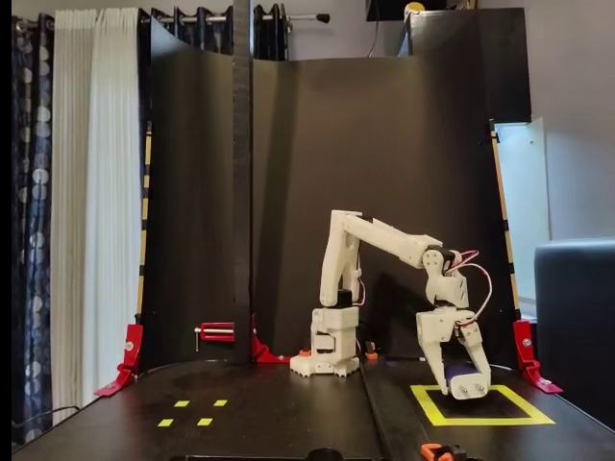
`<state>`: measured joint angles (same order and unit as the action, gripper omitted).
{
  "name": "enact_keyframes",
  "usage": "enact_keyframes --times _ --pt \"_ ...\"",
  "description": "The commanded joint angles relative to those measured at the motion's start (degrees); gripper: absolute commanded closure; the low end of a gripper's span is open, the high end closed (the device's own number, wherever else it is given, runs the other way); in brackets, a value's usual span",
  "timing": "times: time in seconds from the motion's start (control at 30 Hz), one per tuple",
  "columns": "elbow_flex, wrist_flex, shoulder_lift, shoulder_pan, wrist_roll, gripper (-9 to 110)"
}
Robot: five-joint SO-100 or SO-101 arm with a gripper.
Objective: Grasp a block and put it in the designated area.
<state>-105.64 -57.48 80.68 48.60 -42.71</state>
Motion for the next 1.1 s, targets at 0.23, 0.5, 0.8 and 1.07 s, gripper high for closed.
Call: enact_keyframes --times 0.23,0.5,0.8,1.07 --pt "2.4 1.6 -3.9 0.7 0.9 83" --pt "3.7 0.6 -5.2 1.1 1.0 83" --pt "3.9 0.4 -5.4 1.0 1.0 83" --pt "3.9 0.3 -5.4 0.6 1.0 82"
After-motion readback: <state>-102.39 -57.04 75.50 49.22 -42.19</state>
